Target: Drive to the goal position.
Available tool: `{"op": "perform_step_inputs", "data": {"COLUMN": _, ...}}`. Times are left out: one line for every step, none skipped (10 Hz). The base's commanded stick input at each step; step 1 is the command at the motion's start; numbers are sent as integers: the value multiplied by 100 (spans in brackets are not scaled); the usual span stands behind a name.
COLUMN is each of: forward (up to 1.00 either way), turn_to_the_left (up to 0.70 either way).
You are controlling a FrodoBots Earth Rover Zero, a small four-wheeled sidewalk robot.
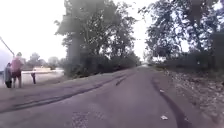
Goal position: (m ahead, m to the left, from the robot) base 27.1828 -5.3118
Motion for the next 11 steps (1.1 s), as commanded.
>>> {"op": "perform_step_inputs", "data": {"forward": 100, "turn_to_the_left": 0}}
{"op": "perform_step_inputs", "data": {"forward": 100, "turn_to_the_left": 0}}
{"op": "perform_step_inputs", "data": {"forward": 100, "turn_to_the_left": 0}}
{"op": "perform_step_inputs", "data": {"forward": 100, "turn_to_the_left": 0}}
{"op": "perform_step_inputs", "data": {"forward": 100, "turn_to_the_left": 0}}
{"op": "perform_step_inputs", "data": {"forward": 100, "turn_to_the_left": 0}}
{"op": "perform_step_inputs", "data": {"forward": 100, "turn_to_the_left": 0}}
{"op": "perform_step_inputs", "data": {"forward": 100, "turn_to_the_left": 0}}
{"op": "perform_step_inputs", "data": {"forward": 100, "turn_to_the_left": -12}}
{"op": "perform_step_inputs", "data": {"forward": 100, "turn_to_the_left": -34}}
{"op": "perform_step_inputs", "data": {"forward": 100, "turn_to_the_left": -40}}
